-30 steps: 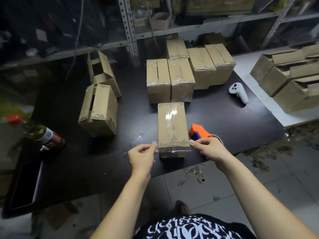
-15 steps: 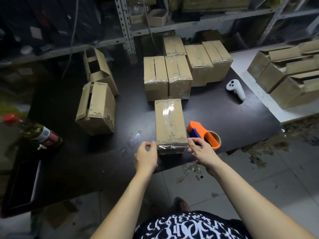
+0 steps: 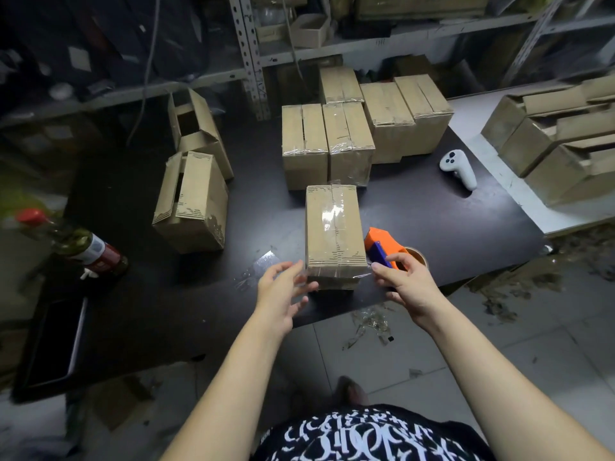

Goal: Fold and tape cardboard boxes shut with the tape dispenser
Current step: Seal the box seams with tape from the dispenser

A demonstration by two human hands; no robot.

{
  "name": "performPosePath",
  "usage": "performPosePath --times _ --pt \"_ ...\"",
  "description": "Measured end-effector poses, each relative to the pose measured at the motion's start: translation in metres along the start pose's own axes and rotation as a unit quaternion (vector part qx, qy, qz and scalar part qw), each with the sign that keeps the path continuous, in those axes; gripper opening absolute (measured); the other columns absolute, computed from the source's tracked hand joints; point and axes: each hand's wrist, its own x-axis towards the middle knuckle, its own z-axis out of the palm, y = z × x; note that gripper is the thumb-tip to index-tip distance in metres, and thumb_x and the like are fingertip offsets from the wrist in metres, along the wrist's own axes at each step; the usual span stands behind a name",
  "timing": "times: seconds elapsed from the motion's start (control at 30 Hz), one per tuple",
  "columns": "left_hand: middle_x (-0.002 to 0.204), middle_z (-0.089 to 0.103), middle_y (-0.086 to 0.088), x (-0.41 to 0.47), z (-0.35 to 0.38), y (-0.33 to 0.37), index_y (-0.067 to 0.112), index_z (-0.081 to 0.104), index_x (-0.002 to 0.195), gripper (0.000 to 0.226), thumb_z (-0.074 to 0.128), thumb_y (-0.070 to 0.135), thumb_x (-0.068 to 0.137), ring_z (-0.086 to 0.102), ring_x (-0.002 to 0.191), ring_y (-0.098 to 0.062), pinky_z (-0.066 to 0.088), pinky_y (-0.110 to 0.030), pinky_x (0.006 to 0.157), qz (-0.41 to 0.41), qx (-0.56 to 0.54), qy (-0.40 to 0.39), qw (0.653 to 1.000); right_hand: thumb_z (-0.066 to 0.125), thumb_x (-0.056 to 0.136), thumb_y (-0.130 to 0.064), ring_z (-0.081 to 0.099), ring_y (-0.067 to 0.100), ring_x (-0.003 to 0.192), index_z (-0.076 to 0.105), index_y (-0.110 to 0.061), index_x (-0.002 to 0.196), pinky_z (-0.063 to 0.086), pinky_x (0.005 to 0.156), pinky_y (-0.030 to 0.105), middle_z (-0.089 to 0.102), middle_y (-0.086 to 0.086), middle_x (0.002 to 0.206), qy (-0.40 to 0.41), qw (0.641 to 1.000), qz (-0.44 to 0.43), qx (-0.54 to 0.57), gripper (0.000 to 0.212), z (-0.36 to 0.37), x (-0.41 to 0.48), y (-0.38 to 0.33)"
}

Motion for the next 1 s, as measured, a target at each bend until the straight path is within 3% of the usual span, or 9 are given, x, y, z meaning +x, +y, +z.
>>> performPosePath --times 0.17,0.37,0.5,0.6,0.7,0.83,1.0 --pt "0.084 0.066 -0.008 0.005 -0.002 -0.006 0.017 0.054 0.118 0.019 0.061 0.014 0.101 0.076 0.08 -0.025 0.043 -0.03 0.061 -0.097 -0.076 -0.022 0.992 0.072 0.096 -0.02 0.069 0.009 0.069 0.057 -0.019 0.116 0.045 0.062 0.029 0.075 0.0 0.08 -0.007 1.0 0.0 -0.002 0.025 -0.008 0.003 -0.002" --pt "0.095 0.079 -0.009 0.003 0.001 -0.007 0.02 0.058 0.12 0.025 0.066 0.03 0.098 0.078 0.088 -0.025 0.041 -0.029 0.058 -0.101 -0.032 -0.045 0.993 0.071 0.097 -0.026 0.073 0.014 0.079 0.062 -0.02 0.113 0.051 0.061 0.028 0.074 0.006 0.091 -0.019 0.999 0.019 0.022 0.02 -0.005 0.002 0.002" --pt "0.088 0.078 -0.007 0.006 0.004 -0.008 0.019 0.056 0.121 0.021 0.061 0.022 0.101 0.077 0.084 -0.025 0.039 -0.028 0.059 -0.108 -0.042 -0.047 0.992 0.073 0.095 -0.034 0.075 0.016 0.086 0.065 -0.021 0.113 0.053 0.063 0.029 0.078 0.003 0.093 0.002 1.0 0.013 0.027 0.024 0.004 -0.001 0.0" --pt "0.077 0.074 -0.003 0.008 0.006 -0.011 0.019 0.057 0.112 0.012 0.061 0.016 0.101 0.077 0.077 -0.021 0.039 -0.028 0.057 -0.102 -0.053 -0.042 0.993 0.071 0.096 -0.036 0.072 0.016 0.093 0.067 -0.025 0.114 0.052 0.068 0.031 0.078 0.0 0.096 0.008 1.0 0.006 0.016 0.021 0.008 0.0 -0.001" --pt "0.079 0.072 -0.001 0.009 0.007 -0.012 0.019 0.06 0.106 0.009 0.062 0.013 0.101 0.074 0.069 -0.017 0.037 -0.026 0.054 -0.086 -0.042 -0.032 0.995 0.069 0.098 -0.034 0.068 0.014 0.095 0.07 -0.024 0.111 0.05 0.073 0.031 0.076 -0.003 0.095 0.011 1.0 0.007 0.013 0.016 0.009 0.002 -0.002" --pt "0.078 0.07 0.0 0.008 0.008 -0.012 0.019 0.062 0.104 0.009 0.061 0.011 0.1 0.071 0.064 -0.016 0.033 -0.025 0.052 -0.063 -0.027 -0.019 0.997 0.074 0.094 -0.033 0.065 0.014 0.084 0.074 -0.024 0.108 0.047 0.071 0.03 0.073 -0.001 0.089 0.009 1.0 0.027 0.011 0.017 0.006 0.007 0.0" --pt "0.076 0.069 0.003 0.007 0.008 -0.015 0.019 0.064 0.099 0.008 0.062 0.011 0.1 0.065 0.064 -0.015 0.033 -0.025 0.053 -0.045 -0.017 -0.007 0.999 0.078 0.091 -0.035 0.059 0.009 0.068 0.076 -0.025 0.11 0.043 0.055 0.023 0.068 -0.001 0.082 -0.012 0.998 0.055 0.01 0.022 0.003 0.011 0.003"
